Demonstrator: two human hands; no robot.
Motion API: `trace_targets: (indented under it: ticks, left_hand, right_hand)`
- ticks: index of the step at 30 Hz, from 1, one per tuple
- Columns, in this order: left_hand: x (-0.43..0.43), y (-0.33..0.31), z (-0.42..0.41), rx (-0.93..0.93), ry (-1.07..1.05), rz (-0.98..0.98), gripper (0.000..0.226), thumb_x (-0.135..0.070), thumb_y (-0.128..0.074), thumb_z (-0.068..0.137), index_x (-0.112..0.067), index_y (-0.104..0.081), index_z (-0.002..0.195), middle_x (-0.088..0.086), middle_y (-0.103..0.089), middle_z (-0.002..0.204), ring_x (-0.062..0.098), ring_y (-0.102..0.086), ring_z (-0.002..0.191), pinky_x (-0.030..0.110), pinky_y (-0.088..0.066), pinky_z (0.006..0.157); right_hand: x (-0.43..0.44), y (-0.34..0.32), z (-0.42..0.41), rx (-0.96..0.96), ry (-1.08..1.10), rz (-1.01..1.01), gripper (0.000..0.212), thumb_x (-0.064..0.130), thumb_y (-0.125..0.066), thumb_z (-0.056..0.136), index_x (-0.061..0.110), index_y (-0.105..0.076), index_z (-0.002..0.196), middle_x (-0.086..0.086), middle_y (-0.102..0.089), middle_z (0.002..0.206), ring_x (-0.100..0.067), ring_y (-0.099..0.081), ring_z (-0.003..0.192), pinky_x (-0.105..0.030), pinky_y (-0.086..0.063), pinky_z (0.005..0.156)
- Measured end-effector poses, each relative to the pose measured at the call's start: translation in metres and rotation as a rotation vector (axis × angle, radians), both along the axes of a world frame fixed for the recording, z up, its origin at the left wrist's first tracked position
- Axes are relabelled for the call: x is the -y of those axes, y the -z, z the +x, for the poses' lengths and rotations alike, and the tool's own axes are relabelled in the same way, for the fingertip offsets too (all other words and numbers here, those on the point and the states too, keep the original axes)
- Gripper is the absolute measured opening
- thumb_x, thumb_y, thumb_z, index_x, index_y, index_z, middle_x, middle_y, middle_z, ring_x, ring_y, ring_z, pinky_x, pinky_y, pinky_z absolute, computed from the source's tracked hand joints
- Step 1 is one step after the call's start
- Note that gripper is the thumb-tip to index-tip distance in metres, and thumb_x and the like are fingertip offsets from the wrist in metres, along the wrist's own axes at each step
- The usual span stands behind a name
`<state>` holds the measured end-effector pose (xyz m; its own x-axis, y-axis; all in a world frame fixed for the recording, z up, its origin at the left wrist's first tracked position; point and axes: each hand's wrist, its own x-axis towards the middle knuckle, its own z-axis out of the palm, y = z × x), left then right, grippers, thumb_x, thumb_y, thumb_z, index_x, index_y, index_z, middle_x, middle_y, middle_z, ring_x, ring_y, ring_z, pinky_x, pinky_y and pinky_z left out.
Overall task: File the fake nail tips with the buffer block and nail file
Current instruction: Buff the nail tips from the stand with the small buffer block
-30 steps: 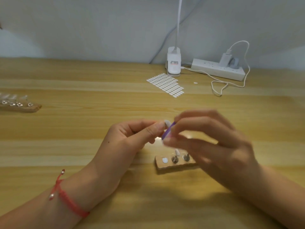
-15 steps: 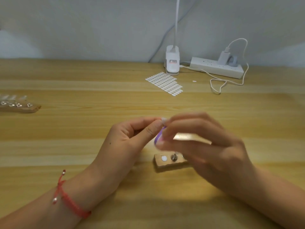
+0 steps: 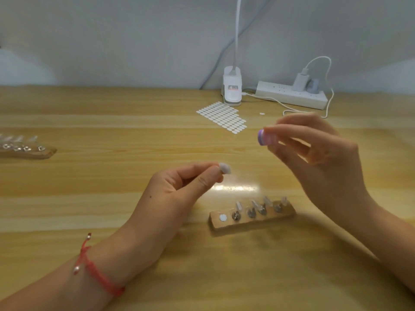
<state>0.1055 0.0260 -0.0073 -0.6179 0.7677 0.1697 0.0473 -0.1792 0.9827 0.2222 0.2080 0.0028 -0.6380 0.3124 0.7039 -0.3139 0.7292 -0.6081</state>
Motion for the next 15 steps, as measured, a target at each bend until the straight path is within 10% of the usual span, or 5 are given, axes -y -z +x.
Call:
trace_targets:
  ticks: [15]
  left_hand:
    - [0.000, 0.008, -0.001, -0.320, -0.082, 0.003, 0.013, -0.032, -0.068, 0.081, -0.034, -0.077, 0.091, -0.009, -0.069, 0.091, 0.029, -0.051, 0.074, 0.035, -0.043, 0.064]
  right_hand:
    - [0.041, 0.002, 0.000, 0.185, -0.091, -0.022, 0.027, 0.023, -0.067, 0.090, 0.025, -0.067, 0.117, -0.001, -0.064, 0.105, -0.021, -0.063, 0.098, -0.035, -0.052, 0.082]
